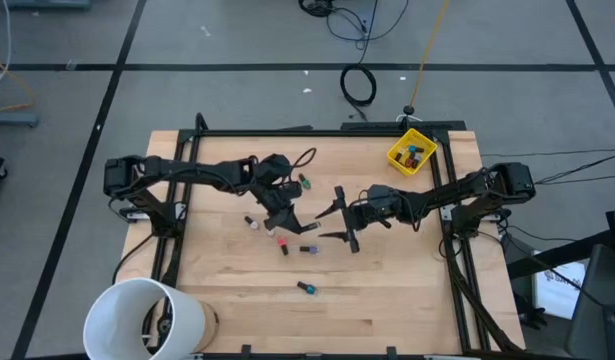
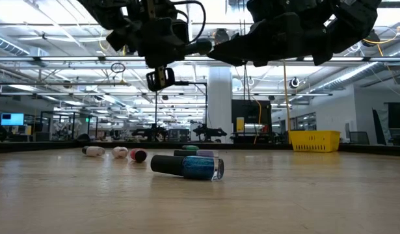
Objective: Pick & Place Nail Polish
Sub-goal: Put the dark green nail polish bottle into the yellow bin
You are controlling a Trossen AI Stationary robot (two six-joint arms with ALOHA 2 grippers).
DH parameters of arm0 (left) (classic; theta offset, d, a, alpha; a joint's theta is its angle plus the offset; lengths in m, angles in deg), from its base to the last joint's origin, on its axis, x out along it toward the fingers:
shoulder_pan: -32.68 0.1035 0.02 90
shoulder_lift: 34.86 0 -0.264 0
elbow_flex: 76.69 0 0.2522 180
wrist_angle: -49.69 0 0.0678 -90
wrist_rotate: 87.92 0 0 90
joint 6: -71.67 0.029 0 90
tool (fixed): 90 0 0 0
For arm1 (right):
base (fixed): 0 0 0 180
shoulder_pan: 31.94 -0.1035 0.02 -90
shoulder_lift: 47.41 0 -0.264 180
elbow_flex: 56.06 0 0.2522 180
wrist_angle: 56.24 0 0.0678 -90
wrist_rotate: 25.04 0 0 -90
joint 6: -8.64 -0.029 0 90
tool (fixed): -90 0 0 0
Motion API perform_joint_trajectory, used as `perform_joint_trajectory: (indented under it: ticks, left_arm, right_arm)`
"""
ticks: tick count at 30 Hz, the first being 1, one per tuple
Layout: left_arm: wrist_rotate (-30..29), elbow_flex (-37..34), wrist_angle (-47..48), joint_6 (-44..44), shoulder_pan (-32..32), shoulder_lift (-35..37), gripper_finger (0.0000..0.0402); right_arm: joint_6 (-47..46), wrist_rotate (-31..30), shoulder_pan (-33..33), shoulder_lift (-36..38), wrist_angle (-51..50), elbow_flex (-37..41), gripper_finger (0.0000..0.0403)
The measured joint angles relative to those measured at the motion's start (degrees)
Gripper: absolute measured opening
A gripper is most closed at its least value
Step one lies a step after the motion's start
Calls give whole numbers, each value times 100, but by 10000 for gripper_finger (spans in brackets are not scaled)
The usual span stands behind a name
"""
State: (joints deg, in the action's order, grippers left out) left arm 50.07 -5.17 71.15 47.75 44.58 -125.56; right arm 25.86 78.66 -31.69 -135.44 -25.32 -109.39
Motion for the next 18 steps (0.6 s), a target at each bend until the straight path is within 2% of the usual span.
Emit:
perform_joint_trajectory:
  ticks: [18]
  left_arm:
    - [-306, 65, 73, -107, -25, -7, 30]
  right_arm:
    - [-2, -4, 0, 2, 83, 4, 212]
